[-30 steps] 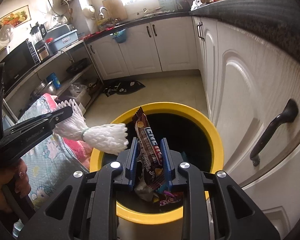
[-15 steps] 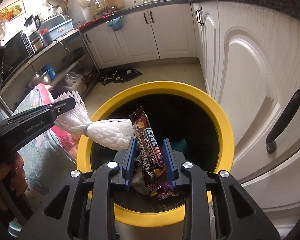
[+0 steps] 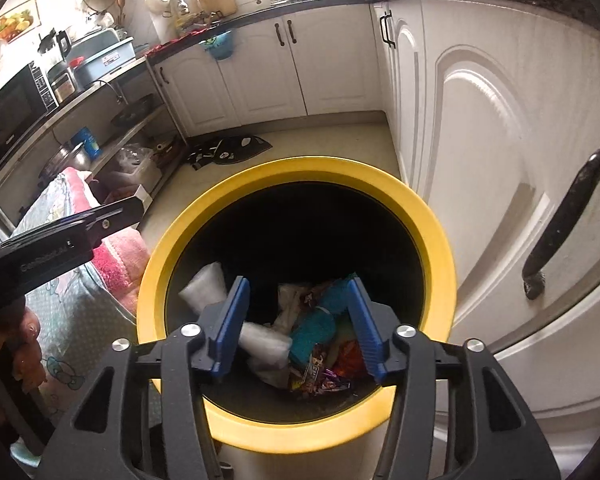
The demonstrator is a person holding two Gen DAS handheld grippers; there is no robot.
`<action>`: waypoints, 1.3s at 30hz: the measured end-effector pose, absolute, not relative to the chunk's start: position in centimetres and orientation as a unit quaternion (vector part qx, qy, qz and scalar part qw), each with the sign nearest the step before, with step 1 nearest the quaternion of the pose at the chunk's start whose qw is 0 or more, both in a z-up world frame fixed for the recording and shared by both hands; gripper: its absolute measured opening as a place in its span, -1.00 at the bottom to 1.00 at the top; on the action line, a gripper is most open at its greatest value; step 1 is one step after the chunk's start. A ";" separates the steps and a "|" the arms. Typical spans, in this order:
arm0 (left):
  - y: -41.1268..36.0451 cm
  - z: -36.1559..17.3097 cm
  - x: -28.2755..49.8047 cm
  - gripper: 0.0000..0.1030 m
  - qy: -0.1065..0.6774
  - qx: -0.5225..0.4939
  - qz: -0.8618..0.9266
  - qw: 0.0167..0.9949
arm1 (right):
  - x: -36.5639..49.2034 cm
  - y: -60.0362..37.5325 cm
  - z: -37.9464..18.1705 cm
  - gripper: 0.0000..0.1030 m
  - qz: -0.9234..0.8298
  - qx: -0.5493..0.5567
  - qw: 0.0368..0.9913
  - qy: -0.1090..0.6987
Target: Collect trash
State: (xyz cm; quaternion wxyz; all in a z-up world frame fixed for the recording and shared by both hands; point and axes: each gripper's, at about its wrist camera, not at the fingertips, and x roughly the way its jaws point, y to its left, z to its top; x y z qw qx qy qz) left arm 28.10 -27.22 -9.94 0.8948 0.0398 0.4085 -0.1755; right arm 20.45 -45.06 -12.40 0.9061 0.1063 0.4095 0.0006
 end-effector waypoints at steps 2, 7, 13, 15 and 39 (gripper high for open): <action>-26.8 -9.7 27.8 0.19 0.408 0.037 -0.173 0.896 | 20.1 -44.9 -12.1 0.13 -0.004 0.105 0.908 0.407; -25.3 -8.7 27.3 0.66 0.406 0.024 -0.170 0.897 | 19.7 -44.7 -11.3 0.41 -0.013 0.107 0.912 0.396; -22.9 -6.8 25.8 0.79 0.385 0.013 -0.159 0.909 | 18.5 -43.6 -9.5 0.71 -0.027 0.103 0.921 0.374; -22.0 -6.1 25.1 0.79 0.375 0.007 -0.157 0.913 | 18.2 -43.2 -8.8 0.77 -0.028 0.097 0.925 0.367; -10.9 0.7 13.3 0.79 0.262 -0.007 -0.108 0.959 | 8.8 -32.4 0.0 0.87 -0.004 -0.009 0.972 0.234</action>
